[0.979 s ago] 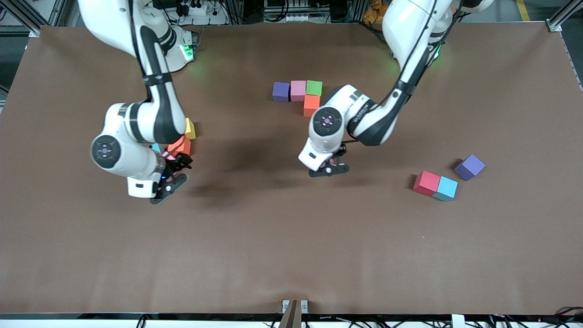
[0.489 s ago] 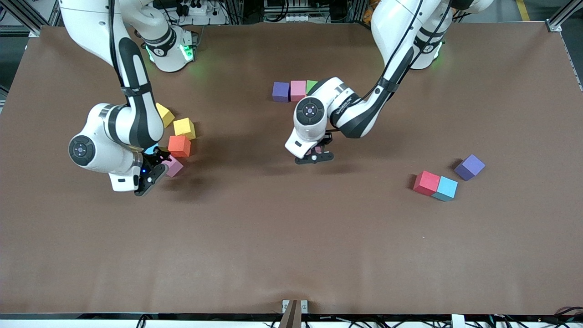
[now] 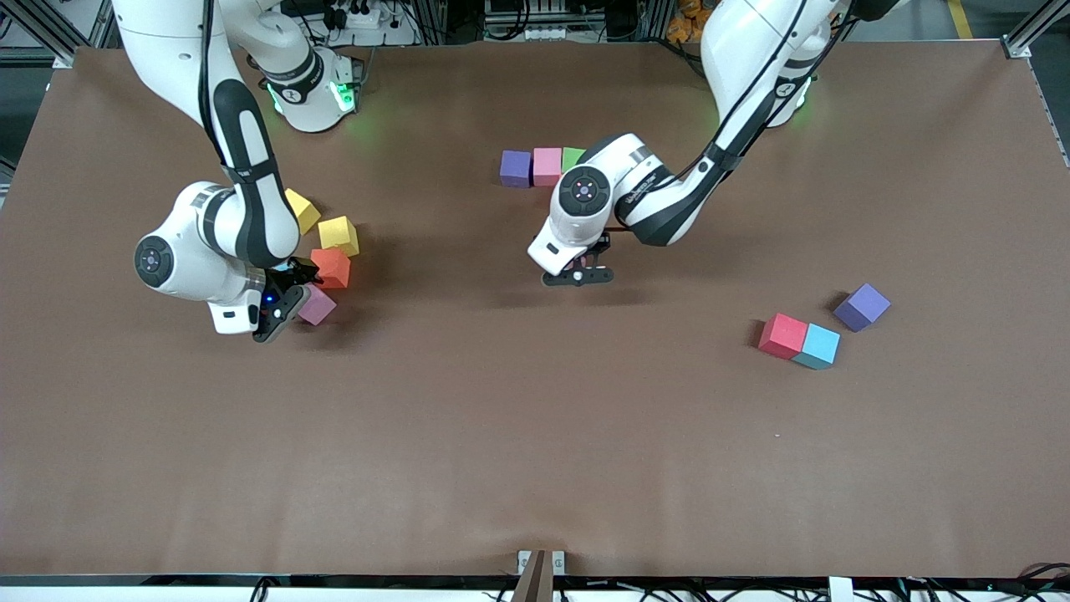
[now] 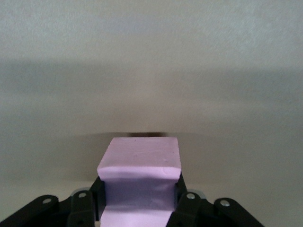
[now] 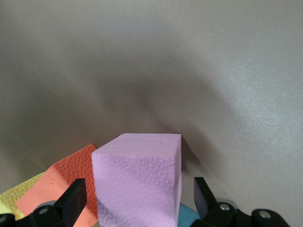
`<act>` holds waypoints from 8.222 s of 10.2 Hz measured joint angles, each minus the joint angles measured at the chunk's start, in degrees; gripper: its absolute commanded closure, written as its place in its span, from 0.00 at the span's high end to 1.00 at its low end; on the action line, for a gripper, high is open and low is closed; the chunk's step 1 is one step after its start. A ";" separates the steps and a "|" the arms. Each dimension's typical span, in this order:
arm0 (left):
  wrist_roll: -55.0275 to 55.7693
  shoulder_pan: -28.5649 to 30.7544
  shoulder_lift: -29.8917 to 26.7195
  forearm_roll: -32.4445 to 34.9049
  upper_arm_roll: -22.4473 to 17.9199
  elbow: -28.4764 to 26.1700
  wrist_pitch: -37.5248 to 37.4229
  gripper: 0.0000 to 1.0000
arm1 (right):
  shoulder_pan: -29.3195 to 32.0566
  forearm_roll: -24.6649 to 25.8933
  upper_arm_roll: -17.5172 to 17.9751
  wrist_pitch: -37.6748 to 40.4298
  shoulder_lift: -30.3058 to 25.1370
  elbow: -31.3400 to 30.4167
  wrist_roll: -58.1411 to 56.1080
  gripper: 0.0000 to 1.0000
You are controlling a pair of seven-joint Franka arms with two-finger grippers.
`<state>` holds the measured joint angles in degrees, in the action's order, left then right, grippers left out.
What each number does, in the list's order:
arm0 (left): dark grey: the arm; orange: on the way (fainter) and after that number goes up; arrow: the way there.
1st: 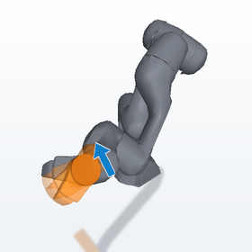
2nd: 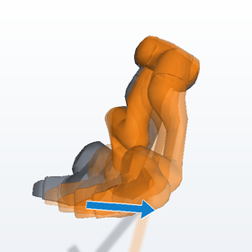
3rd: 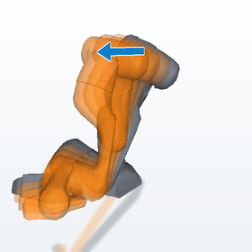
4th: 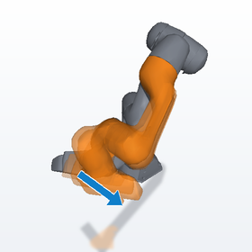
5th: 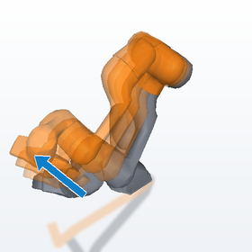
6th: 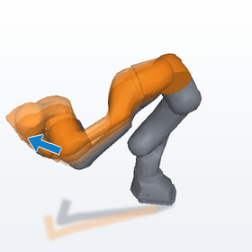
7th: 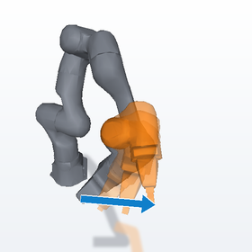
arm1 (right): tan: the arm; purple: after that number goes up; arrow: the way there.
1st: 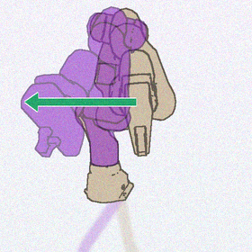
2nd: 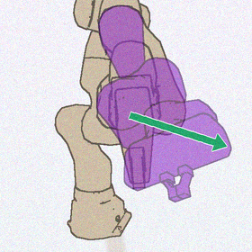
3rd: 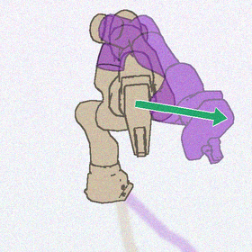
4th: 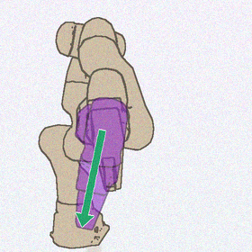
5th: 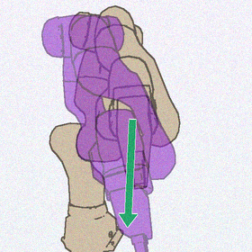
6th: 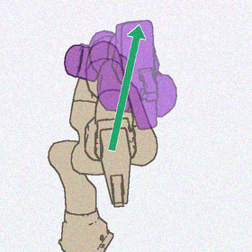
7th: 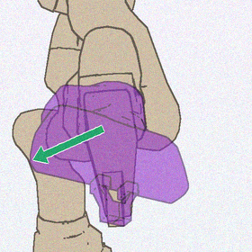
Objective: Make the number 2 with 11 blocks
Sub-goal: 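Grasp the pink cube with the right gripper while the left gripper holds lavender, then place the lavender cube at the shape while the right gripper carries pink, then place the pink cube at the shape while the left gripper reaches red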
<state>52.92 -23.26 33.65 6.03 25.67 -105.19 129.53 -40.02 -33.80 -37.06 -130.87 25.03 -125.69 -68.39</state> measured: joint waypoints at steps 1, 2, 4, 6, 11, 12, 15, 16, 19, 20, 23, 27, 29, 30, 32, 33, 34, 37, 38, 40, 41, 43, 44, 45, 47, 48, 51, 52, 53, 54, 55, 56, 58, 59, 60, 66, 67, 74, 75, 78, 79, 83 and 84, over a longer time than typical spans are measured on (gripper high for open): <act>0.00 0.19 -0.50 0.00 0.41 -0.75 0.21 0.36 | 0.00 -0.05 0.07 -1.62 0.00 -0.04 -0.42 1.00; 0.00 0.57 -0.87 0.00 1.29 -1.31 0.28 0.36 | 0.00 -0.07 0.21 -3.76 0.01 -0.08 -1.03 1.00; 0.00 2.16 -1.61 0.02 3.37 -2.90 0.38 0.37 | -0.01 -0.07 0.55 -7.67 0.01 -0.09 -2.21 1.00; 0.00 3.03 -2.19 2.78 4.35 -5.02 0.91 0.37 | -0.01 -1.19 0.60 -8.33 0.22 -0.16 -2.65 1.00; 1.33 4.46 -2.20 4.41 6.68 -7.48 3.31 0.37 | -0.02 -5.85 0.93 -8.33 1.98 -0.43 -2.97 0.13; 1.42 4.46 -2.20 4.41 6.75 -8.14 4.02 0.37 | -0.06 -5.95 0.95 -8.31 1.93 -0.08 -2.89 0.12; 1.49 4.46 -2.21 4.41 6.93 -9.24 4.68 0.37 | -0.30 -6.48 0.96 -3.75 1.85 4.73 0.04 0.10; 1.56 4.45 -2.21 4.41 7.00 -9.41 4.69 0.37 | -0.36 -6.48 0.96 -3.05 1.82 6.26 2.31 0.10; 2.21 4.44 -2.21 4.41 7.20 -10.05 4.72 0.37 | -2.58 -6.48 0.99 -1.18 1.76 8.47 11.30 0.10; 2.31 4.44 -2.21 4.41 7.24 -10.24 4.76 0.37 | -3.74 -6.48 0.99 -0.11 1.76 8.71 12.83 0.10; 2.67 4.42 -2.21 4.41 7.91 -10.35 4.88 0.37 | -7.43 -6.49 1.02 2.65 1.38 9.03 17.62 0.10; 2.78 4.40 -2.24 4.41 8.06 -10.60 4.90 0.37 | -12.96 -6.49 1.06 4.07 0.37 9.10 23.30 0.02; 2.78 4.38 -2.27 4.41 8.16 -10.98 4.92 0.38 | -16.38 -6.09 1.08 4.72 0.28 9.21 23.47 0.02; 2.78 4.38 -2.28 4.41 8.17 -11.01 4.92 0.39 | -18.18 -4.88 1.08 4.83 0.21 9.36 23.46 0.02; 2.79 4.38 -2.31 4.41 8.19 -11.06 4.92 0.75 | -20.75 -1.60 1.09 4.70 -0.14 9.69 23.22 0.00; 2.79 4.38 -2.31 4.41 8.20 -11.09 4.92 1.00 | -21.17 -0.62 1.09 4.42 -0.55 9.70 21.67 0.00; 2.79 4.38 -2.27 4.41 8.20 -11.18 4.92 1.00 | -21.60 -0.53 1.10 3.84 -0.90 9.69 19.15 0.00; 2.98 4.53 -2.23 4.41 8.13 -11.21 5.05 1.00 | -21.98 -0.28 1.10 3.31 -1.49 9.41 16.16 0.00; 3.08 4.65 -2.23 4.41 8.12 -11.09 5.22 1.00 | -22.31 -0.07 1.12 3.10 -1.58 9.38 13.85 0.00; 3.13 4.99 -2.57 4.41 8.11 -10.59 5.26 1.00 | -23.37 0.03 1.25 2.27 -1.57 9.08 7.69 0.00; 3.23 5.33 -3.38 4.41 8.05 -10.37 5.21 1.00 | -24.43 0.07 1.32 1.99 -1.57 8.87 5.59 0.00; 3.32 7.61 -7.22 4.42 7.81 -9.98 4.63 1.00 | -28.65 0.11 1.46 -1.95 -1.49 8.17 4.13 0.00; 3.33 9.32 -9.91 4.42 7.63 -9.86 4.21 1.00 | -31.32 0.12 1.52 -4.50 -1.26 7.47 4.04 0.00; 3.33 10.76 -12.25 4.42 6.91 -9.81 3.91 1.00 | -33.68 0.12 1.57 -6.43 -0.80 6.92 4.04 0.00; 3.03 12.71 -14.97 4.48 3.21 -9.52 3.69 1.00 | -37.56 0.11 1.67 -9.20 0.22 6.36 4.03 0.00; 2.00 14.39 -15.25 4.50 1.98 -8.95 3.69 1.00 | -39.19 0.10 1.70 -10.55 0.91 6.33 4.03 0.00; -7.73 20.92 -15.22 4.83 0.99 -7.16 3.71 1.00 | -43.58 -2.54 1.81 -11.99 3.63 7.01 4.26 0.00; -12.10 23.13 -15.23 4.85 0.75 -6.38 3.71 1.00 | -45.05 -4.40 1.85 -12.38 4.84 7.44 4.72 0.00; -16.94 25.72 -15.22 4.98 0.61 -5.79 3.70 1.00 | -46.46 -5.62 1.89 -13.12 6.27 8.12 5.95 0.00; -22.88 28.63 -15.22 5.04 0.51 -5.60 3.70 1.00 | -47.60 -5.83 1.98 -13.68 7.65 9.02 7.89 0.00; -29.10 31.46 -15.19 5.07 0.42 -5.60 3.69 1.00 | -48.38 -5.90 2.21 -13.89 8.82 9.95 9.70 0.00; -35.47 34.03 -15.02 5.10 0.38 -5.63 3.62 1.00 | -48.68 -5.94 2.94 -14.24 9.54 10.66 11.13 0.00; -42.82 38.00 -13.57 5.09 0.34 -5.77 3.53 1.00 | -48.82 -5.95 3.64 -14.79 9.84 11.23 12.57 0.00; -42.51 39.40 -12.77 4.98 0.36 -5.96 3.51 1.00 | -48.83 -5.95 4.01 -15.07 9.83 11.30 13.21 0.00; -38.86 40.27 -12.31 4.38 0.37 -6.18 3.28 1.00 | -48.89 -5.95 4.35 -15.53 9.83 11.36 13.93 0.00; 6.73 40.06 -12.27 3.15 1.67 -8.57 1.68 1.00 | -49.77 -5.94 5.43 -17.31 9.92 11.37 15.84 0.00; 12.68 40.13 -12.26 3.06 1.64 -8.96 1.69 1.00 | -49.79 -5.94 5.78 -18.12 9.97 11.25 16.18 0.01; 22.55 40.55 -11.47 2.86 1.22 -11.42 5.56 1.00 | -49.79 -6.24 6.92 -18.84 12.04 11.02 18.15 1.00; 22.55 40.64 -10.91 2.98 0.99 -11.63 5.78 1.00 | -49.66 -6.41 6.88 -18.57 12.15 11.08 18.29 1.00; 22.50 42.85 -10.49 6.01 0.75 -11.71 5.90 1.00 | -49.46 -6.56 4.70 -14.10 10.72 11.99 18.46 1.00; 22.44 43.53 -10.22 6.49 0.71 -11.76 5.90 1.00 | -49.40 -6.56 3.51 -12.22 9.50 12.20 18.46 1.00; 22.44 43.88 -7.04 9.33 0.72 -11.87 6.32 1.00 | -49.29 -6.56 0.19 -7.98 5.79 12.25 18.46 1.00; 22.50 43.92 -6.39 10.67 0.71 -11.86 6.73 1.00 | -49.26 -6.52 -2.05 -5.27 5.11 12.28 18.46 1.00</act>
<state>75.42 20.66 27.25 16.70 26.38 -117.05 136.27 -89.28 -40.32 -39.11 -136.14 30.15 -113.41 -49.94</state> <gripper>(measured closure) 0.000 0.000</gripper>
